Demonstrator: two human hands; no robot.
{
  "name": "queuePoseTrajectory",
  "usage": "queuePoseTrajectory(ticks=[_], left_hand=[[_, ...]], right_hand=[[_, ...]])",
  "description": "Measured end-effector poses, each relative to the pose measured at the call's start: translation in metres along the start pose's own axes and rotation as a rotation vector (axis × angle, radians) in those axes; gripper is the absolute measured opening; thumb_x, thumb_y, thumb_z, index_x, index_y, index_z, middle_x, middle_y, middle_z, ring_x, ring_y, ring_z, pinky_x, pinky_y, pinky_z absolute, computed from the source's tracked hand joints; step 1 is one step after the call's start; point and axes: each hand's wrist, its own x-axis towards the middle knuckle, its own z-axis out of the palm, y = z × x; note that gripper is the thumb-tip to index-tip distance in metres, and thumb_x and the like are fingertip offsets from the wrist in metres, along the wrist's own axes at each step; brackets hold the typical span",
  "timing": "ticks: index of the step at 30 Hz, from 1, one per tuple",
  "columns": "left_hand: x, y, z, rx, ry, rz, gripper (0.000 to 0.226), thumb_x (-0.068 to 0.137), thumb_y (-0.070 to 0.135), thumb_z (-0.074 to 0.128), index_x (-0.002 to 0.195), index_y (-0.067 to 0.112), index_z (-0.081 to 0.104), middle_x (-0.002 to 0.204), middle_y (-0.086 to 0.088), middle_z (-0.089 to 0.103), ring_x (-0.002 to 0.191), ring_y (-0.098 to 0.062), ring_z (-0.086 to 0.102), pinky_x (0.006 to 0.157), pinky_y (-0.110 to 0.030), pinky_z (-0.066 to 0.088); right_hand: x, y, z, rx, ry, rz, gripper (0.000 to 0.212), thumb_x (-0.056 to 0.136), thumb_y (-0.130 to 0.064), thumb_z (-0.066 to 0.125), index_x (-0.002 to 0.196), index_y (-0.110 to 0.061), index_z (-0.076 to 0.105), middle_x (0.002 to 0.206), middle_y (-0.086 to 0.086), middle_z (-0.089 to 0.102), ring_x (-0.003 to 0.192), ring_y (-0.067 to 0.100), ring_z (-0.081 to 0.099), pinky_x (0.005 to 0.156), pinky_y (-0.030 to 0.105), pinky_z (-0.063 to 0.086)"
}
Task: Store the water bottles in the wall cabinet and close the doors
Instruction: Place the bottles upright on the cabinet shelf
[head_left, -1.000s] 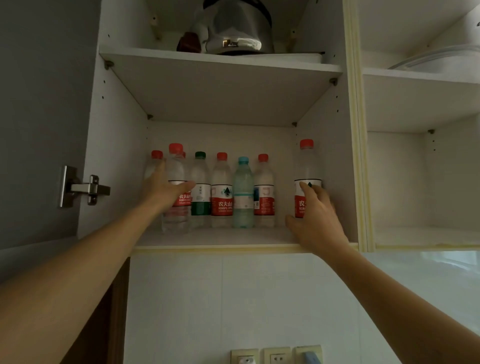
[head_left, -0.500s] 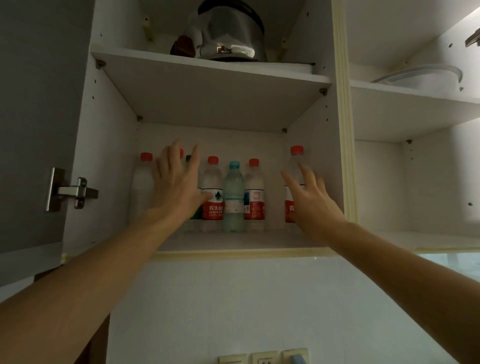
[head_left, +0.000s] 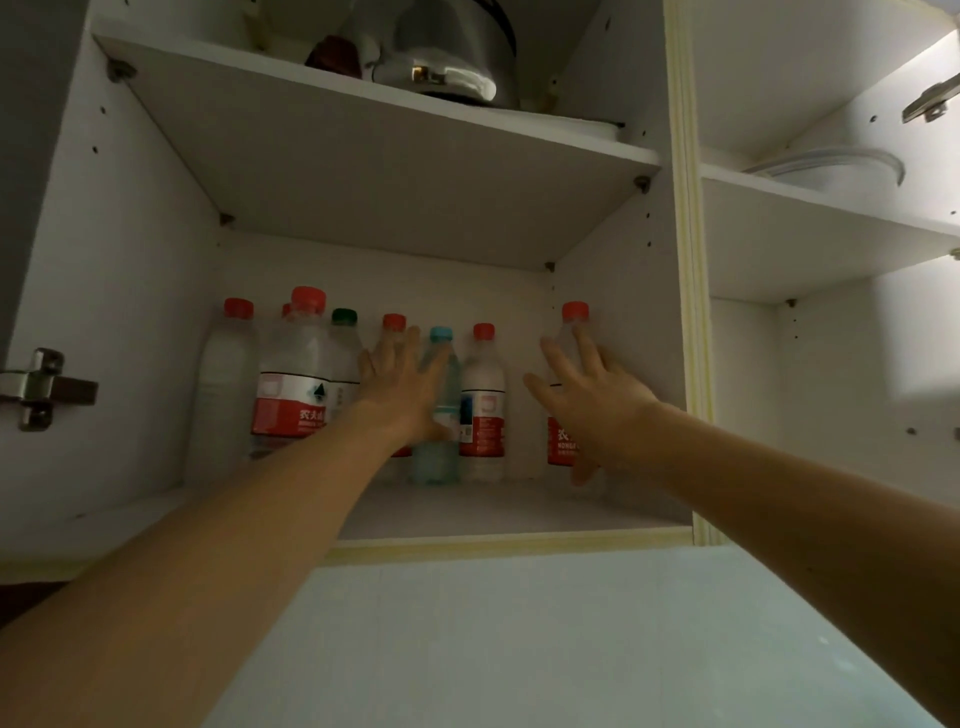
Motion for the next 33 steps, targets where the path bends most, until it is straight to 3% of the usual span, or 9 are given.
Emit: queuePoseTrajectory(ticks=[5,10,15,22,24,28,33], left_hand=[[0.008,-0.011,0.010,0.108,-0.089,-0.051,0.130,0.074,0.070,0.073,0.159,0.029,-0.016,0.166,-0.016,-0.016,0.151,-0.045,-0.013,0.116,-0.072,0.007],[0.005,-0.020,0.019,0.197,-0.122,-0.018,0.135,0.077,0.063,0.076,0.156,0.023,-0.027,0.162,-0.018,-0.031,0.151,-0.042,-0.021,0.116,-0.070,0.000],[0.001,-0.022,0.016,0.263,-0.129,-0.007,0.133,0.080,0.059,0.076,0.156,0.022,-0.026,0.162,-0.019,-0.031,0.152,-0.041,-0.019,0.118,-0.068,0.002],[0.001,-0.026,0.014,0.375,-0.089,-0.035,0.132,0.078,0.055,0.079,0.158,0.023,-0.021,0.164,-0.017,-0.025,0.153,-0.042,-0.009,0.119,-0.065,0.004],[0.002,-0.026,0.015,0.361,-0.126,-0.041,0.135,0.076,0.063,0.077,0.157,0.024,-0.024,0.163,-0.017,-0.030,0.153,-0.042,-0.012,0.118,-0.066,0.002],[0.003,-0.024,0.016,0.340,-0.186,-0.038,0.137,0.074,0.075,0.070,0.156,0.023,-0.028,0.159,-0.020,-0.036,0.151,-0.043,-0.018,0.115,-0.070,-0.005],[0.004,-0.024,0.017,0.328,-0.178,-0.032,0.133,0.076,0.078,0.065,0.155,0.025,-0.029,0.159,-0.020,-0.037,0.151,-0.044,-0.017,0.116,-0.069,-0.005]], right_hand=[[0.016,-0.003,0.011,-0.031,0.014,-0.003,0.137,0.064,-0.067,0.082,0.161,-0.010,0.004,0.166,0.023,-0.013,0.148,0.056,-0.016,0.120,0.063,0.014],[0.030,-0.008,0.024,0.010,0.036,0.011,0.144,0.063,-0.065,0.084,0.160,-0.008,-0.007,0.164,0.024,-0.019,0.149,0.053,-0.016,0.122,0.060,0.021],[0.046,-0.015,0.035,0.055,0.050,0.028,0.148,0.063,-0.060,0.087,0.158,-0.002,-0.011,0.162,0.028,-0.023,0.151,0.049,-0.014,0.123,0.055,0.023],[0.063,-0.018,0.052,-0.024,0.041,0.042,0.151,0.065,-0.062,0.084,0.154,0.007,-0.015,0.161,0.034,-0.020,0.150,0.051,-0.015,0.126,0.055,0.007],[0.065,-0.020,0.055,-0.008,0.036,0.059,0.150,0.065,-0.062,0.084,0.153,0.009,-0.015,0.161,0.034,-0.020,0.152,0.048,-0.013,0.126,0.052,0.005],[0.069,-0.026,0.056,0.098,0.011,0.078,0.142,0.070,-0.058,0.083,0.155,0.008,-0.010,0.164,0.030,-0.015,0.155,0.041,-0.007,0.126,0.047,0.017],[0.073,-0.031,0.057,0.076,0.021,0.064,0.139,0.072,-0.057,0.082,0.155,0.009,-0.008,0.164,0.031,-0.013,0.155,0.042,-0.008,0.125,0.048,0.021]])
